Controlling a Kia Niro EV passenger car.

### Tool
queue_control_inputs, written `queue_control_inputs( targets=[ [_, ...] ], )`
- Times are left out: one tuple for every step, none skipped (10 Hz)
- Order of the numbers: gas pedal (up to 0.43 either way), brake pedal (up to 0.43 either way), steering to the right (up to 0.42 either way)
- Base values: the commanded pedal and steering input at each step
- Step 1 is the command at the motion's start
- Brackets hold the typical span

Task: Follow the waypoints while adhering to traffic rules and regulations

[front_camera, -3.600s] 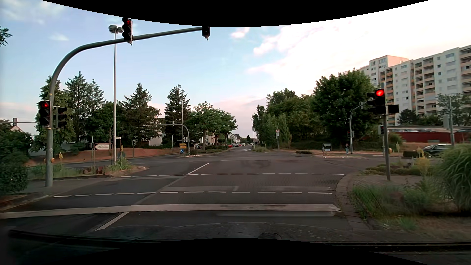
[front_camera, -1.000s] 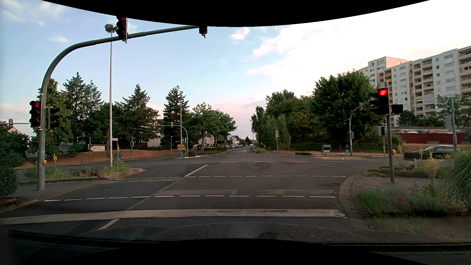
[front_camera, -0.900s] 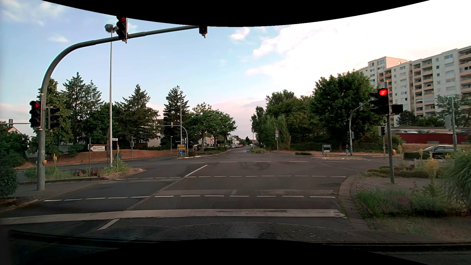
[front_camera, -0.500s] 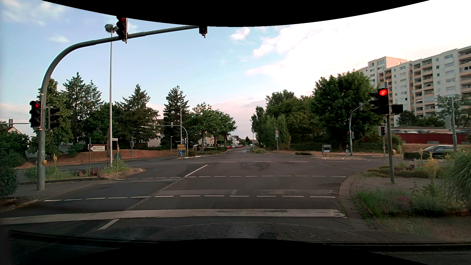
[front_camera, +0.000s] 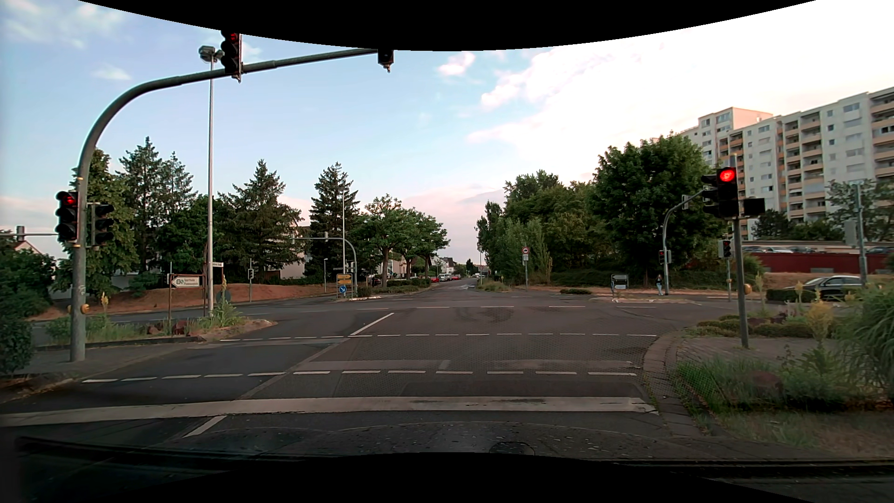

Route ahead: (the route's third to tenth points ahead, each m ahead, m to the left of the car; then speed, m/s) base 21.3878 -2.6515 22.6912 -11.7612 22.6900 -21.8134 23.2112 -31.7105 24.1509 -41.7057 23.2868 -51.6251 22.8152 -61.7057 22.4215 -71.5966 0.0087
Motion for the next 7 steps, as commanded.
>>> queue_control_inputs(
  targets=[
    [0.0,0.25,0.044],
    [0.0,0.256,0.044],
    [0.0,0.256,0.044],
    [0.0,0.25,0.044],
    [0.0,0.25,0.044],
    [0.0,0.25,0.044],
    [0.0,0.256,0.044]
  ],
)
